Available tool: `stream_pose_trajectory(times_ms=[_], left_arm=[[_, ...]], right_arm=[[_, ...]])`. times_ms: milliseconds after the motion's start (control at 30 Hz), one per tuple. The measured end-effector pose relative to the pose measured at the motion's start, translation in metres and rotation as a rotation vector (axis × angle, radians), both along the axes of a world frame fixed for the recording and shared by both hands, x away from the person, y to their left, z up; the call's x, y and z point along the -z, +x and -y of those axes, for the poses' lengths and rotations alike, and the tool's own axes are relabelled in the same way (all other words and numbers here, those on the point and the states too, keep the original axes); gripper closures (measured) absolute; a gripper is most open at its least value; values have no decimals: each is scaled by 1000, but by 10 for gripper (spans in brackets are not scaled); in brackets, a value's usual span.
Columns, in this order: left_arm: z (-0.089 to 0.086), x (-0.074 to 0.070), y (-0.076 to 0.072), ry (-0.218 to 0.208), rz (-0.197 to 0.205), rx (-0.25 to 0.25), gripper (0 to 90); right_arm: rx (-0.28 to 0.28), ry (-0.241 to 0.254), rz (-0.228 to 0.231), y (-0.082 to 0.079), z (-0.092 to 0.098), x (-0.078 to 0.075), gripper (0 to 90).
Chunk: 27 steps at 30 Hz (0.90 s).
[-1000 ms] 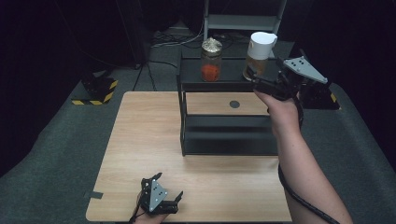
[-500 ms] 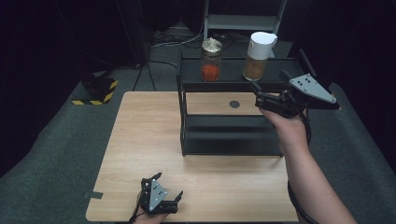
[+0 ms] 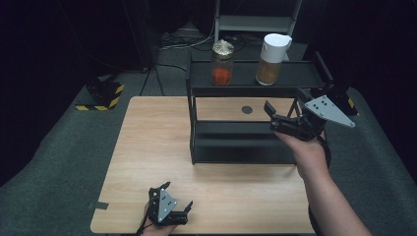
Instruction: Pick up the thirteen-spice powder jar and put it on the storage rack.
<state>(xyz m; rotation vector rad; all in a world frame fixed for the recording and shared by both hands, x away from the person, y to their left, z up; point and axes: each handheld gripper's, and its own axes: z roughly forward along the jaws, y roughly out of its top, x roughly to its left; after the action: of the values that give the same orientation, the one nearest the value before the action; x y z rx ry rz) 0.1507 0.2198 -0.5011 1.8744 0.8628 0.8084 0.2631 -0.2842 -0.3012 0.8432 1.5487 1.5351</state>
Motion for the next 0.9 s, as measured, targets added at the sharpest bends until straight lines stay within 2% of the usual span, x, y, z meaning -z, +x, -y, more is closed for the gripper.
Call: stream_pose_trajectory(times_ms=[467, 633, 900], left_arm=[[-1, 0, 1, -3, -4, -2, 6], [0, 0, -1, 1, 2, -3, 6], [1, 0, -1, 3, 6, -4, 6]], right_arm=[[1, -12, -11, -14, 8, 31, 0], [6, -42, -31, -19, 10, 49, 0], [17, -60, -65, -29, 18, 76, 0]])
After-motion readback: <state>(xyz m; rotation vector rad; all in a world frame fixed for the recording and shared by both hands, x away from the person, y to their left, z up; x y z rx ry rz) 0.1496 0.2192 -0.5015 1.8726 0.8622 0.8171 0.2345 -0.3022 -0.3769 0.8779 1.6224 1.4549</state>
